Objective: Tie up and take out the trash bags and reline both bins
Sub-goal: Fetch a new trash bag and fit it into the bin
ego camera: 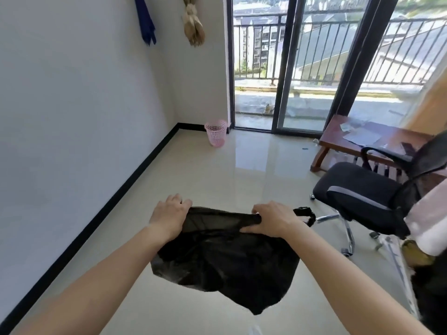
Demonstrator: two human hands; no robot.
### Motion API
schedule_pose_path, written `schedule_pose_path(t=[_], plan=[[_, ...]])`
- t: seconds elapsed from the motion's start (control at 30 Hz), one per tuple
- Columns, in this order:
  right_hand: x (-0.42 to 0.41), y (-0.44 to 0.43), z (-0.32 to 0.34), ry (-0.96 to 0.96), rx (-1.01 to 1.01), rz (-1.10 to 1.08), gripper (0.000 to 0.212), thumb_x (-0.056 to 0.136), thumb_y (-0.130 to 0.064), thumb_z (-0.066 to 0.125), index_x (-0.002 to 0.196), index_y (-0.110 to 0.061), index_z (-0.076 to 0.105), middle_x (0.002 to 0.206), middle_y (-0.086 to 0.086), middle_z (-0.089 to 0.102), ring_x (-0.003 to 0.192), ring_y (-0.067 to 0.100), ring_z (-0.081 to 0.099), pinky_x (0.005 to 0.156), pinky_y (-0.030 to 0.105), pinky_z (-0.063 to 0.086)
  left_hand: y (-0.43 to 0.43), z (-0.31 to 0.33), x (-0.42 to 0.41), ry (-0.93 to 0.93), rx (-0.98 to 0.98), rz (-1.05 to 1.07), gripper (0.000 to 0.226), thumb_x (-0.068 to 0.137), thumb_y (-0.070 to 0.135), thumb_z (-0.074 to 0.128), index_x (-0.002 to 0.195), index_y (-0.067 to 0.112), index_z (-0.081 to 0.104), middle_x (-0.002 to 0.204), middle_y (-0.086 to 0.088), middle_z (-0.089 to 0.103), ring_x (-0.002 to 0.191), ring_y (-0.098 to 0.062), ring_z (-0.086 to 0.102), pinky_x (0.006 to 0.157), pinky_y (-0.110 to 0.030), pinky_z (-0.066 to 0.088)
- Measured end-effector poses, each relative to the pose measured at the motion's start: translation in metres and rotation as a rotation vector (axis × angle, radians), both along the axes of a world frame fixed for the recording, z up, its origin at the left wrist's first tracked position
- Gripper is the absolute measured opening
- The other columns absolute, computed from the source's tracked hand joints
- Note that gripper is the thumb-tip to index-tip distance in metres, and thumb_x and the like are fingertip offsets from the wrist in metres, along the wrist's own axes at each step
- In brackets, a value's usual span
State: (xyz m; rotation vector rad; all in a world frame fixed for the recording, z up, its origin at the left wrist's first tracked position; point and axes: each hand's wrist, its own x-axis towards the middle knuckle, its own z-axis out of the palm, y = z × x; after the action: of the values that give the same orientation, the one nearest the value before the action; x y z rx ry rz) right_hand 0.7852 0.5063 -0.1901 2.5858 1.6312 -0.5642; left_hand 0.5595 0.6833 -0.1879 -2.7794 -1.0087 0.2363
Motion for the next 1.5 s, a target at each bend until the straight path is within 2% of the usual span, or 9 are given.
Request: schedule_pose_path(t=[0.2,0.33,0.7,0.93,1.07,1.17,1.3,1.4,1.5], plan=[[0.115,0.136,0.016,-0.064,-0.133,0.047,0.044,0.083,-0.025,0.067,0.125,-0.015,0.059,0.122,0.006,0.062,0.108,0.028,0.062,0.084,0.036,0.053,0.121,0.039,0.094,0.142,0.081,0.161,0.028,0.086,0.001,0.046,0.108,0.017,0.054,0.106,-0.004,0.055,0.094,-0.023,0.056,0.067,-0.030,0.040],[0.166,0.240,0.016,-0.282,-0.055,0.065,0.025,0.093,-0.033,0.053,0.107,-0.017,0.065,0.105,0.003,0.068,0.094,0.026,0.066,0.066,0.029,0.041,0.227,0.019,0.138,-0.001,-0.057,0.299,0.021,0.089,0.005,0.042,0.092,0.015,0.060,0.080,0.002,0.055,0.073,-0.020,0.056,0.058,-0.031,0.042],[0.321,0.538,0.024,0.003,-0.009,0.049,0.030,0.084,-0.026,0.060,0.113,-0.017,0.061,0.111,0.006,0.060,0.104,0.028,0.059,0.078,0.034,0.047,0.521,0.017,0.310,-0.672,-0.983,0.473,0.040,0.086,-0.014,0.037,0.108,0.010,0.060,0.098,-0.006,0.064,0.086,-0.019,0.059,0.064,-0.027,0.046],[0.447,0.660,0.029,-0.126,-0.163,-0.010,0.038,0.082,-0.015,0.059,0.119,-0.018,0.060,0.116,0.005,0.062,0.108,0.028,0.060,0.081,0.035,0.051,0.686,0.030,0.436,-0.811,-0.643,0.467,0.033,0.081,-0.006,0.040,0.097,0.018,0.057,0.098,-0.004,0.062,0.090,-0.025,0.057,0.070,-0.033,0.044],[0.510,0.728,0.010,-0.322,-0.357,-0.117,0.024,0.087,-0.015,0.055,0.109,-0.017,0.064,0.106,0.001,0.063,0.095,0.025,0.064,0.078,0.033,0.053,0.760,0.012,0.501,-0.472,-0.290,0.301,0.013,0.089,0.027,0.043,0.093,0.024,0.054,0.087,-0.003,0.059,0.093,-0.024,0.051,0.077,-0.035,0.042],[0.571,0.804,-0.004,-0.266,-0.295,-0.194,0.031,0.090,-0.027,0.054,0.118,-0.017,0.064,0.116,0.002,0.065,0.103,0.025,0.064,0.082,0.037,0.055,0.826,-0.005,0.563,-0.182,-0.054,0.192,0.036,0.093,0.050,0.038,0.101,0.022,0.060,0.098,-0.001,0.066,0.099,-0.025,0.055,0.082,-0.037,0.042],[0.642,0.902,0.006,0.023,-0.086,-0.326,0.057,0.095,-0.060,0.041,0.119,-0.014,0.062,0.122,0.006,0.064,0.113,0.028,0.060,0.086,0.037,0.049,0.911,0.003,0.636,-0.175,-0.129,0.237,0.038,0.101,0.041,0.029,0.089,0.017,0.056,0.102,-0.006,0.067,0.092,-0.029,0.062,0.074,-0.035,0.043],[0.682,0.973,0.015,0.262,0.136,-0.405,0.059,0.097,-0.063,0.035,0.090,-0.013,0.064,0.094,0.005,0.068,0.092,0.028,0.064,0.076,0.036,0.049,0.966,0.016,0.684,-0.382,-0.202,0.297,0.042,0.103,0.039,0.026,0.081,0.014,0.049,0.094,-0.012,0.064,0.085,-0.032,0.058,0.071,-0.037,0.042],[0.703,1.037,0.015,0.416,0.136,-0.339,0.040,0.085,-0.057,0.065,0.100,-0.020,0.066,0.091,-0.004,0.064,0.090,0.020,0.061,0.079,0.033,0.050,1.023,0.012,0.715,-0.473,-0.393,0.356,0.043,0.099,0.054,0.030,0.075,0.019,0.040,0.089,-0.009,0.063,0.079,-0.027,0.053,0.068,-0.037,0.039]])
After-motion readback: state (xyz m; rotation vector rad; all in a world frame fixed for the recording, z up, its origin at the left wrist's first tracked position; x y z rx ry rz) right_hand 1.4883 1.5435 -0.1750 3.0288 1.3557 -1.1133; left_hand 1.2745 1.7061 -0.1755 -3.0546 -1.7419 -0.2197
